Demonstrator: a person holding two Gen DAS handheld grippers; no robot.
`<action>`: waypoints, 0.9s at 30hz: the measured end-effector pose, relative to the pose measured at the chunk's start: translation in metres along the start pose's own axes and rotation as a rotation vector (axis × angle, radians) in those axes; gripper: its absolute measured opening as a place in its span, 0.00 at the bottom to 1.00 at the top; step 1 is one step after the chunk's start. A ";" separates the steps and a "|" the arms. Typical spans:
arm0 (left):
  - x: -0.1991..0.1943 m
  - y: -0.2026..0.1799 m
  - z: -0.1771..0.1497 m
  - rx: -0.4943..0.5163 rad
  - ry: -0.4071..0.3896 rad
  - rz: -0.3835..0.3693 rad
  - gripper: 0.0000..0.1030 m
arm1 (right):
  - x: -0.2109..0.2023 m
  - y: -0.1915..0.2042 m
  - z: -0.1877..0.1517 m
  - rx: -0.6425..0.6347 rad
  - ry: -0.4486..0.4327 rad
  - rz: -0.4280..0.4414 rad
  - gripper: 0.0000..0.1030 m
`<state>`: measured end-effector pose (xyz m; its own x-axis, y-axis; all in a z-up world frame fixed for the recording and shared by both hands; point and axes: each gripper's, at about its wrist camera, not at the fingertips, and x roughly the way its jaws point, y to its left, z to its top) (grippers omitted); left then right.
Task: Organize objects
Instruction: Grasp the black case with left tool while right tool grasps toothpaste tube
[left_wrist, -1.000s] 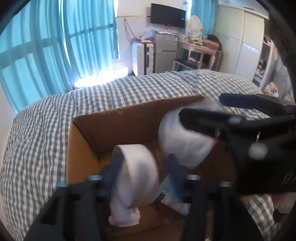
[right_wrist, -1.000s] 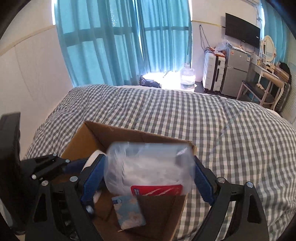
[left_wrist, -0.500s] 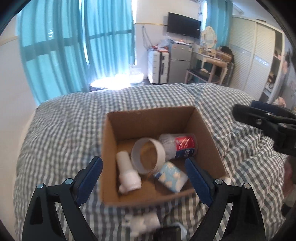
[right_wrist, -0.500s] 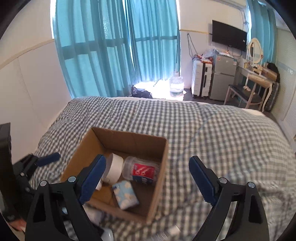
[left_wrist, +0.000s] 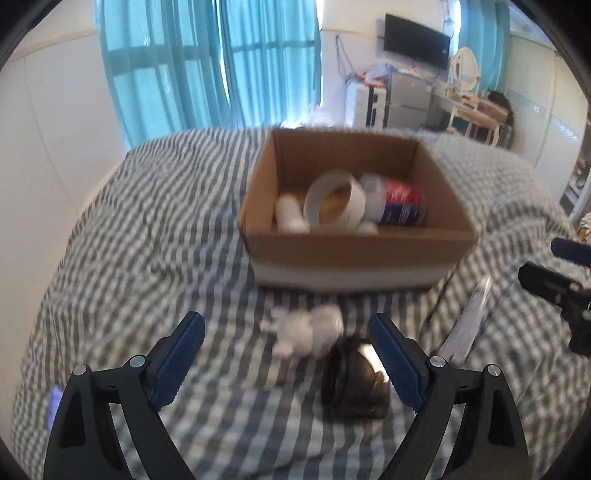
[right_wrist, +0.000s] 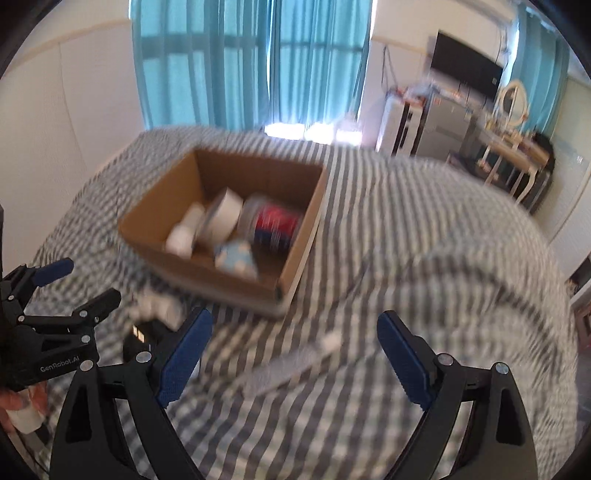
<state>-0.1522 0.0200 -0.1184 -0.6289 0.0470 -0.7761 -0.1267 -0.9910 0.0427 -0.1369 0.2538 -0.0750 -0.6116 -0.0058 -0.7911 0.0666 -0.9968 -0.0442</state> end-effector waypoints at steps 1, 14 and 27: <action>0.003 -0.001 -0.005 0.001 0.011 0.000 0.91 | 0.009 0.002 -0.007 0.008 0.019 -0.003 0.89; 0.035 -0.027 -0.026 0.081 0.073 -0.059 0.91 | 0.087 -0.010 -0.034 0.073 0.137 -0.060 0.88; 0.051 -0.046 -0.036 0.150 0.141 -0.157 0.53 | 0.119 0.021 -0.045 -0.070 0.191 -0.052 0.43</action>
<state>-0.1512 0.0632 -0.1824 -0.4809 0.1706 -0.8600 -0.3334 -0.9428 -0.0006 -0.1728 0.2362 -0.1981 -0.4554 0.0676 -0.8877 0.0975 -0.9873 -0.1252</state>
